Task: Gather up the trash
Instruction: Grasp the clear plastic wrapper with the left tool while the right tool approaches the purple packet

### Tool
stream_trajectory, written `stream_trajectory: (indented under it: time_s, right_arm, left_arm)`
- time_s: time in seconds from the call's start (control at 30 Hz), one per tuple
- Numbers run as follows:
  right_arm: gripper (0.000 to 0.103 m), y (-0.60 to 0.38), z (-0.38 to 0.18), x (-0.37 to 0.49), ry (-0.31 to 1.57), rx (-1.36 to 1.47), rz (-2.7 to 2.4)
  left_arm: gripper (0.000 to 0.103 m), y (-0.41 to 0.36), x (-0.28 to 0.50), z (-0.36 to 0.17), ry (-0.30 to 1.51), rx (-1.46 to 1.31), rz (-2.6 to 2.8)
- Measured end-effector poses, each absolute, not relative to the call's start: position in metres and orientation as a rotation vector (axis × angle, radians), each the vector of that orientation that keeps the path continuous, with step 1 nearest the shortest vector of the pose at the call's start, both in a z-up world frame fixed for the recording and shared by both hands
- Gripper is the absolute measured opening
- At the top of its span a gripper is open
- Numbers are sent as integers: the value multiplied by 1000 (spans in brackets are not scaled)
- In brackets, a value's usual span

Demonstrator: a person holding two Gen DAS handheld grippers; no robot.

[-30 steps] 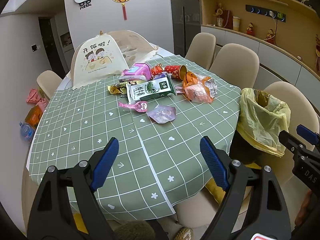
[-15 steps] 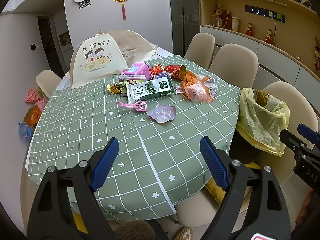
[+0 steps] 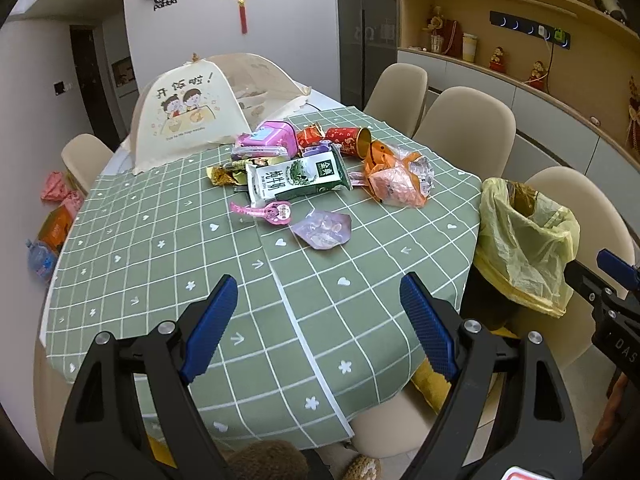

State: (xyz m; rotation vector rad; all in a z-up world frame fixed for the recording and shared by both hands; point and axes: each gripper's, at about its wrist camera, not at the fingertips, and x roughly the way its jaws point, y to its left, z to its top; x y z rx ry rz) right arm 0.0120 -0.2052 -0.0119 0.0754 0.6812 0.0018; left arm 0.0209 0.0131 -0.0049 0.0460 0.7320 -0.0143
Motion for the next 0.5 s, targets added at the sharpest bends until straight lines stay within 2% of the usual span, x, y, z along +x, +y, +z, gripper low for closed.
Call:
stream_trajectory:
  time_s: [0.27, 0.5]
  right_arm:
    - [67, -193, -27, 71, 713, 84, 53]
    - [67, -156, -52, 141, 801, 68, 87]
  left_arm:
    - [79, 47, 79, -18, 718, 131, -133]
    - [85, 89, 180, -41, 802, 191, -276]
